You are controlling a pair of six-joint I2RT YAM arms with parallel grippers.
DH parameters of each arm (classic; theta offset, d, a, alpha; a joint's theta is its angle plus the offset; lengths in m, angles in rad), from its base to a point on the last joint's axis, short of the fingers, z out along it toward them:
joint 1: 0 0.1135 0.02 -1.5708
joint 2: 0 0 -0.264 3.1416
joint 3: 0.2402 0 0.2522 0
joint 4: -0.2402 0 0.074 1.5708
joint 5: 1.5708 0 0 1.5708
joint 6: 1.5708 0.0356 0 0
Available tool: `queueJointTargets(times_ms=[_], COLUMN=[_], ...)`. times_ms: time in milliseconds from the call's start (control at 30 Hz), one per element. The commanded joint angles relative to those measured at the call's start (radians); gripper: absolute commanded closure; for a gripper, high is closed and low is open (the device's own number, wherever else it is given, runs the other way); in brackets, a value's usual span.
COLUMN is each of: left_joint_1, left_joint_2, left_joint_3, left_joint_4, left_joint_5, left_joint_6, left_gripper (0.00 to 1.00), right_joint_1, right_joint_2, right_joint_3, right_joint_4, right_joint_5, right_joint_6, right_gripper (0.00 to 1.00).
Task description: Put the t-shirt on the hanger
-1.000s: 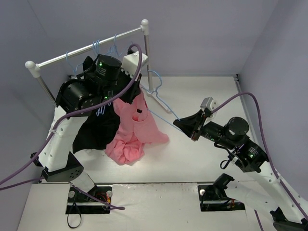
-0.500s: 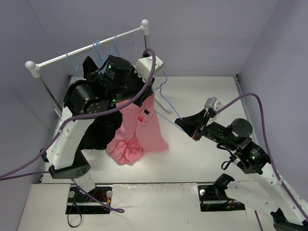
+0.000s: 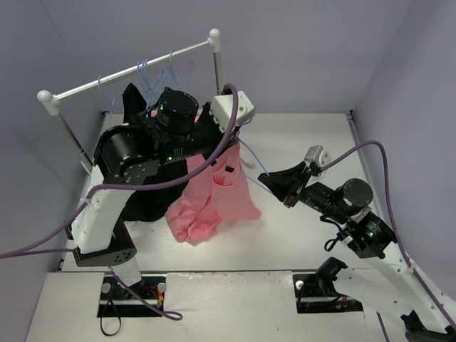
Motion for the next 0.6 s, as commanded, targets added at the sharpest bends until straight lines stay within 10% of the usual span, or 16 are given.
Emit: queueJointTargets(times_ms=[0, 133, 367, 567], left_joint_1=[-0.038, -0.047, -0.047, -0.046], left_joint_2=[-0.016, -0.017, -0.159, -0.232], left_joint_3=[-0.01, -0.033, -0.215, -0.288], left_joint_4=[0.096, 0.1, 0.264, 0.281], left_joint_5=[0.04, -0.006, -0.23, -0.233], left_joint_6=[0.036, 0.03, 0.056, 0.088], left_gripper=[1.0, 0.99, 0.61, 0.58], right_joint_1=[0.007, 0.005, 0.005, 0.004], right_joint_2=[-0.011, -0.021, -0.036, -0.034], right_joint_3=[-0.001, -0.009, -0.038, -0.047], right_joint_4=[0.153, 0.153, 0.158, 0.164], right_joint_5=[0.008, 0.022, 0.032, 0.015], right_joint_6=[-0.01, -0.026, -0.029, -0.033], right_gripper=[1.0, 1.0, 1.0, 1.0])
